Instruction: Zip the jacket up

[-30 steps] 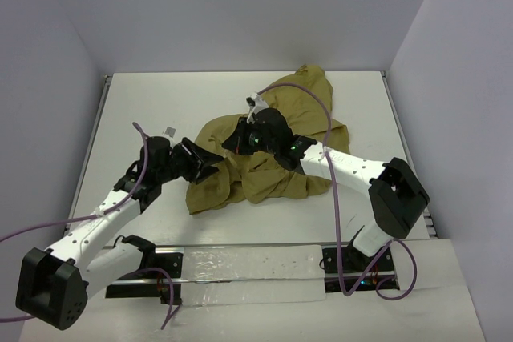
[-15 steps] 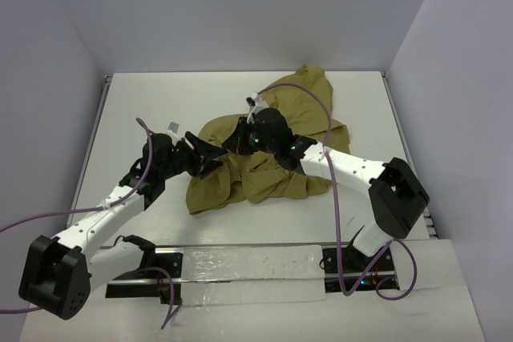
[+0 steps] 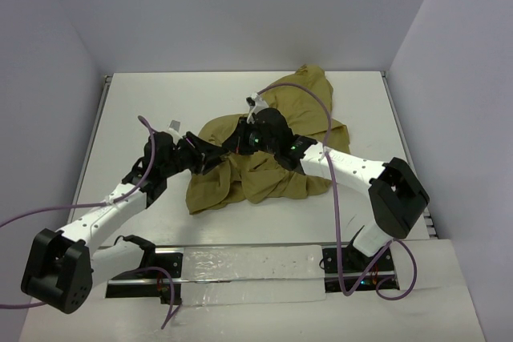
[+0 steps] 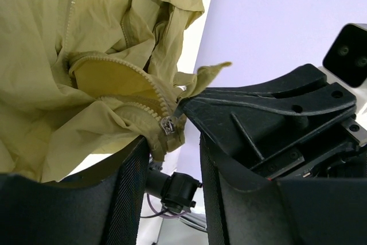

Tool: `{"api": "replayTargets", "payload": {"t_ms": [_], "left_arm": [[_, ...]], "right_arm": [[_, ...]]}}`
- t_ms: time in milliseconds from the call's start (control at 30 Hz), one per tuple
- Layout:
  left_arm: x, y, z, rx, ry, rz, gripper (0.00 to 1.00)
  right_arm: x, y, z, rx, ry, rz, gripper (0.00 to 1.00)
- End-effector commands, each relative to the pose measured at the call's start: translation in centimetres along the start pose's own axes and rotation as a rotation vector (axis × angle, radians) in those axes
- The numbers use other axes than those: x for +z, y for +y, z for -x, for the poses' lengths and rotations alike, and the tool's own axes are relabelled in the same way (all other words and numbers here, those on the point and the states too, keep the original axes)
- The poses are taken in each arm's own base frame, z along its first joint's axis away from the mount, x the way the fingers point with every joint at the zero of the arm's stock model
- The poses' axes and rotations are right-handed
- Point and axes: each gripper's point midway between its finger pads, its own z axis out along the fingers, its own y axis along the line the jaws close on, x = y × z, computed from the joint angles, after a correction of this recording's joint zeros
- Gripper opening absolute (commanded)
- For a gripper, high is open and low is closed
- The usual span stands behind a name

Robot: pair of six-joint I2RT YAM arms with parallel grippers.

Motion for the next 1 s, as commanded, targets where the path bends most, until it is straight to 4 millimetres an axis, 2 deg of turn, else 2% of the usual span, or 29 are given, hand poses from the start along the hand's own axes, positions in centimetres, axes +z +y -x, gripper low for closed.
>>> {"api": "replayTargets", "payload": {"t_ms": [0,300,500,967], "left_arm": [[0.19,-1.27,0.0,0.008,0.013,-0.071,0.45],[0.68,-1.27,-0.03,0.004,0.027,-0.079,0.43],[0.66,-1.22,-0.12,-0.006,0.028,-0.088,0.33],[0.38,-1.64,-0.1,-0.016,0.021,-0.112,0.19]], "right_arm": [[-0.07,2.0,1.64,-0.026,-0.051,0.054,0.0],[0.05,1.89,1.56,-0.026,-0.047,0.051,0.0],[0.12,1.89,1.45,-0.025,-0.044,0.05,0.0],[0.27,1.87,1.18,-0.028,-0.035,0.046,0.0]]}}
